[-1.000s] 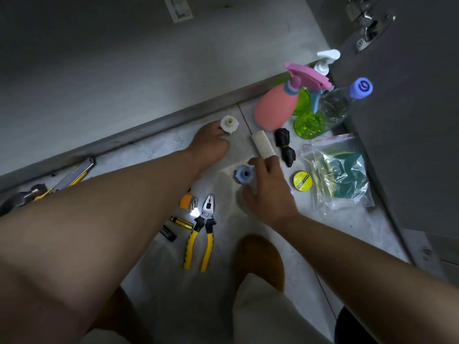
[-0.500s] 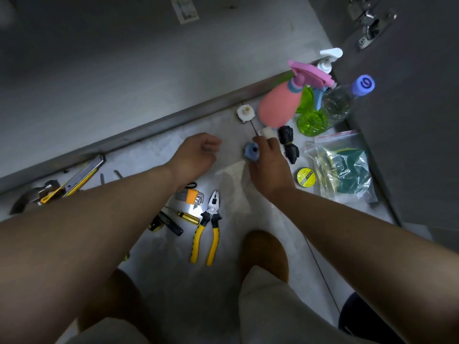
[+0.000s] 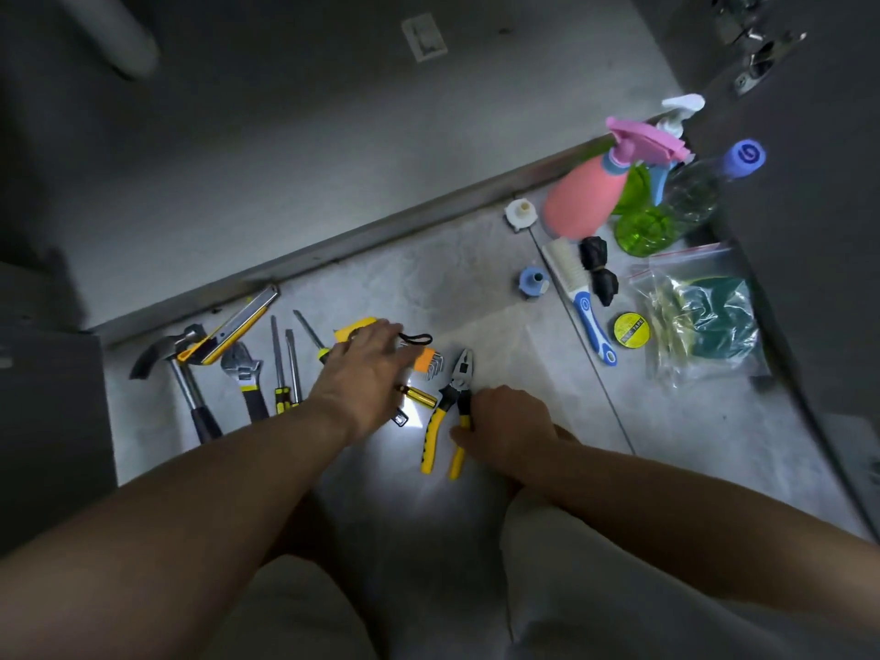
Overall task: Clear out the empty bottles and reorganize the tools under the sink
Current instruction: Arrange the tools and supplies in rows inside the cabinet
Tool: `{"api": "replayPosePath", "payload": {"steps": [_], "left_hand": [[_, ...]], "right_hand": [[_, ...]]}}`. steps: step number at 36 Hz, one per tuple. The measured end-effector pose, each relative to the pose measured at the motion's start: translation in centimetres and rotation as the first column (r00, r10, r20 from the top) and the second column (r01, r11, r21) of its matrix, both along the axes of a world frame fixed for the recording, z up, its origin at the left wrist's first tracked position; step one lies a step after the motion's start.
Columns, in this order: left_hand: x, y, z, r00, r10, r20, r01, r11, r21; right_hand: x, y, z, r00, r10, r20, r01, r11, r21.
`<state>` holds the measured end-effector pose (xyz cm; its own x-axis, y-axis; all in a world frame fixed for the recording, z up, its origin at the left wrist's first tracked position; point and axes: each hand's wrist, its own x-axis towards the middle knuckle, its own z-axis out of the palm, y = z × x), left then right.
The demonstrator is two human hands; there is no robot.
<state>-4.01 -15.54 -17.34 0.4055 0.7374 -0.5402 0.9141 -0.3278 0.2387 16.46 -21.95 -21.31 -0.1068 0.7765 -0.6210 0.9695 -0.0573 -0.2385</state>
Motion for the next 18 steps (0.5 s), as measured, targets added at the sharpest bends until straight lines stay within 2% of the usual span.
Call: {"api": "replayPosePath", "payload": {"steps": [5,9,16,18], "left_hand": [[-0.8,0.3,0.2,0.979,0.182,0.097,-0.190,0.979,0.081],[-1.8,1.1,-0.2,0.916,0.374,0.144,-0.383,0.923,0.033],[-3.0,2.2,-1.5,0.914,0.364,0.178,-0.371,0.929,0.006],[-3.2,2.1,-1.9,0.917,0.351,0.188,-0.361,0.932,0.020]], "right_hand": [[0.1,0.7,0.1,0.996,-0.092,0.011,0.092,0.995,0.047],[0.9,2.1,0.7,0.988,-0.147,0.041,0.141,0.982,0.128],[2.1,4.4,1.7,0.960,-0.231,0.159,0.205,0.965,0.166],[1.8,4.5,2.0,0.951,-0.276,0.139,0.246,0.948,0.202]]}}
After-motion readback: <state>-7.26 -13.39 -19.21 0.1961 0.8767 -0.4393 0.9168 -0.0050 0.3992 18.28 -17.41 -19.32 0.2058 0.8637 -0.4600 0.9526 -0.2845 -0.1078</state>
